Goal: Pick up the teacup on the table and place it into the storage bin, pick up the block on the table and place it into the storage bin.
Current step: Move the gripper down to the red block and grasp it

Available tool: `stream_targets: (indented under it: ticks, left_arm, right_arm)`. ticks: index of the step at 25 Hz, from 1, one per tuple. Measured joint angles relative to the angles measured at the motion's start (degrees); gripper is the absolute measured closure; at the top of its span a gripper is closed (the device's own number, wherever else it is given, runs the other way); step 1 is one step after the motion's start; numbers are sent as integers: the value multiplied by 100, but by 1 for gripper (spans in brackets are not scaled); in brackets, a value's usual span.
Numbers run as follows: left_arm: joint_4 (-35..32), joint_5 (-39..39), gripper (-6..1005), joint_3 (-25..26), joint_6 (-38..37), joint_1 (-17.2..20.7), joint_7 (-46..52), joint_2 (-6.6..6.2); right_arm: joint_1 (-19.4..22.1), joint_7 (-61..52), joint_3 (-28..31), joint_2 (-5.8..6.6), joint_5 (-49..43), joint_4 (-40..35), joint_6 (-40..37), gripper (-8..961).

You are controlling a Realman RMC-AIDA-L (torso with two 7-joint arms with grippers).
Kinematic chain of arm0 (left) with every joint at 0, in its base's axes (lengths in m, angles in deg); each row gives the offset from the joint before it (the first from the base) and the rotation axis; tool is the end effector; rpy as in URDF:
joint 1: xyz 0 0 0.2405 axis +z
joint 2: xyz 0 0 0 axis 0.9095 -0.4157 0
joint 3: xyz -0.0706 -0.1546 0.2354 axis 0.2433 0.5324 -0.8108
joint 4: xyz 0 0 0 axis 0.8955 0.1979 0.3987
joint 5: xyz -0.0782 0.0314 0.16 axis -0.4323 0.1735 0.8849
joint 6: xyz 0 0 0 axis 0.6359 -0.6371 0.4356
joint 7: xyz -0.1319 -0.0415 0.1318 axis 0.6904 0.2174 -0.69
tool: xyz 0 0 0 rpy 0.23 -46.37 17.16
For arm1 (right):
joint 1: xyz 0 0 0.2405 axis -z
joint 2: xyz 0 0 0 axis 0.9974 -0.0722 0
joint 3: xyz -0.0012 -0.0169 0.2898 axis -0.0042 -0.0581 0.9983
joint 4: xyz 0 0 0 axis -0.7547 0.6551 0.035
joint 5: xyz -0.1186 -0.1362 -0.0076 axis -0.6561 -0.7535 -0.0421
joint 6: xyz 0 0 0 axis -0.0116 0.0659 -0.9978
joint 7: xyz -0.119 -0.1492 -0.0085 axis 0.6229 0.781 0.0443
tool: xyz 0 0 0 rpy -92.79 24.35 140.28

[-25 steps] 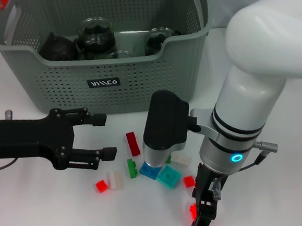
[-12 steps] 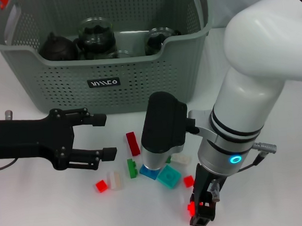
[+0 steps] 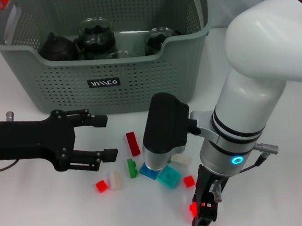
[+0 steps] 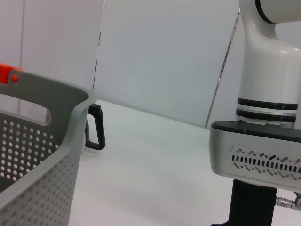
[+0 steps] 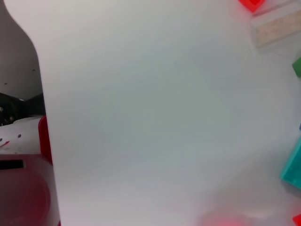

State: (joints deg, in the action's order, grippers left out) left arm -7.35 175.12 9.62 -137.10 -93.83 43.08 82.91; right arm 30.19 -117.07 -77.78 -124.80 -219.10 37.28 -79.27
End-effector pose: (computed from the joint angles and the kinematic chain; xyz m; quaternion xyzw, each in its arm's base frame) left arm -0.2506 0.2994 -0.0241 -0.9623 -0.1542 -0.2147 0.0646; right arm 0.1789 0.3014 -0.1721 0.9413 -0.1156 0.3145 0.0403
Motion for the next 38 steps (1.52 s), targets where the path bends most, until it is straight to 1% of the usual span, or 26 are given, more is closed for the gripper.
stream_targets:
  ticks: [21, 29, 34, 38]
  left_arm:
    - [9, 0, 153, 0, 5, 8, -6, 0]
    - [9, 0, 153, 1, 5, 9, -6, 0]
    - [5, 1, 153, 1, 4, 9, -6, 0]
    - [-16, 6, 153, 5, -40, 9, -6, 0]
  right_arm:
    - [39, 0, -27, 3, 0, 10, 0, 472]
    - [63, -5, -32, 24, 1, -13, -12, 499]
    - [99, -7, -7, 39, 2, -40, -25, 499]
    - [199, -25, 33, 70, 0, -226, -60, 499]
